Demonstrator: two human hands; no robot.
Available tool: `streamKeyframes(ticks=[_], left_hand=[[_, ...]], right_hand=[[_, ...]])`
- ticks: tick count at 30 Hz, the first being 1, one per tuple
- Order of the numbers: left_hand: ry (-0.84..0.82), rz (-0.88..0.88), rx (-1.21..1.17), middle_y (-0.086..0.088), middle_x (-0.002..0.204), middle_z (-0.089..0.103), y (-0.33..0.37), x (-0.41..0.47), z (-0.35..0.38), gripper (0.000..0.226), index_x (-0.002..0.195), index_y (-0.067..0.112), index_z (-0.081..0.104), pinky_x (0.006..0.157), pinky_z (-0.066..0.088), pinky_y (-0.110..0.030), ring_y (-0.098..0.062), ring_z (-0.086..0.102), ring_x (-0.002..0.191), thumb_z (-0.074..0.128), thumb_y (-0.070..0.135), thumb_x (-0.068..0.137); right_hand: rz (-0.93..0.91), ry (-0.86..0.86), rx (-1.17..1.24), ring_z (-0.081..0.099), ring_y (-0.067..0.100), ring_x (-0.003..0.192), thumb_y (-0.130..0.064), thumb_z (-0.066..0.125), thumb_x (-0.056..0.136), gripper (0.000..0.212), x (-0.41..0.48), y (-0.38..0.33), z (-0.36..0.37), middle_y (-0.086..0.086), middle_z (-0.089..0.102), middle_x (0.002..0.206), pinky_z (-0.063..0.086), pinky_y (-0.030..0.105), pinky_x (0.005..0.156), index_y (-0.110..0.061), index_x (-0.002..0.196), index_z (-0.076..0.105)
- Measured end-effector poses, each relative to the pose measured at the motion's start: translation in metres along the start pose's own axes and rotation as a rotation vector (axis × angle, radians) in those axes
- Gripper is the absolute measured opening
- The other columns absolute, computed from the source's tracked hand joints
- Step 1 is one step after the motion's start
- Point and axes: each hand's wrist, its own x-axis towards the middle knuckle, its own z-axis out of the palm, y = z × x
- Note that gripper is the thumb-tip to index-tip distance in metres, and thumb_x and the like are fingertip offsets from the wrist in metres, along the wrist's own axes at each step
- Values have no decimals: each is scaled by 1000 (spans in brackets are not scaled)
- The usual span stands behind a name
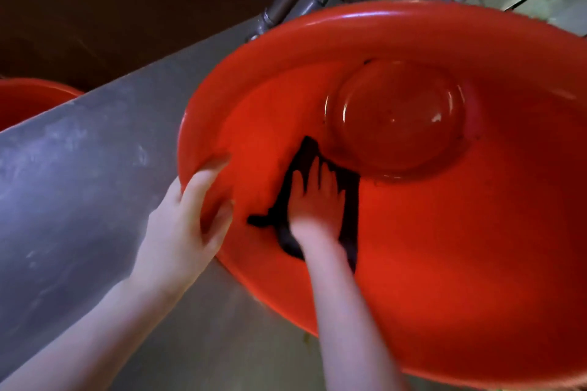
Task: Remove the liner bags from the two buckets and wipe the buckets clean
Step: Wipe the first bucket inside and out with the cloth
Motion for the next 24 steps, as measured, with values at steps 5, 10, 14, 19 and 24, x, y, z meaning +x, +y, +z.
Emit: streamKeyframes(ticks=[5, 10, 14, 19, 24], left_hand=[[12, -49, 2, -7, 108, 61, 1, 1, -3, 47, 128, 34, 40, 63, 41, -30, -22, 51, 65, 57, 36, 84], [5, -60, 34, -7, 110, 62, 0, 1, -3, 56, 130, 34, 41, 68, 42, -31, -24, 51, 65, 69, 21, 83], [-3, -76, 3, 6, 108, 58, 0, 2, -2, 64, 133, 43, 36, 68, 41, -29, -12, 43, 62, 68, 21, 82], [10, -100, 2, 2, 107, 60, -2, 3, 0, 63, 133, 46, 34, 68, 41, -29, -14, 49, 62, 67, 24, 83], [24, -138, -34, -3, 127, 59, 0, 5, 0, 49, 131, 48, 33, 83, 40, -28, -15, 53, 105, 54, 34, 88]], right_hand=[[-196, 193, 142, 34, 19, 142, -54, 27, 96, 61, -105, -29, 17, -2, 36, 154, 27, 51, 115, -25, 150, 34], [17, 157, 123, 23, 15, 146, -57, 24, 97, 61, -47, -13, 15, -7, 26, 159, 11, 56, 116, -32, 152, 24], [181, -36, 274, 5, 17, 149, -55, 18, 100, 60, 41, 1, -7, -8, 9, 162, -2, 57, 117, -32, 154, 10], [77, -53, 238, 2, 15, 149, -52, 17, 101, 58, 26, -19, -7, -9, 4, 163, -1, 57, 117, -33, 154, 3], [-285, 176, 246, 12, 14, 148, -58, 13, 93, 67, -81, -46, 8, -9, 12, 162, 11, 49, 118, -31, 154, 10]])
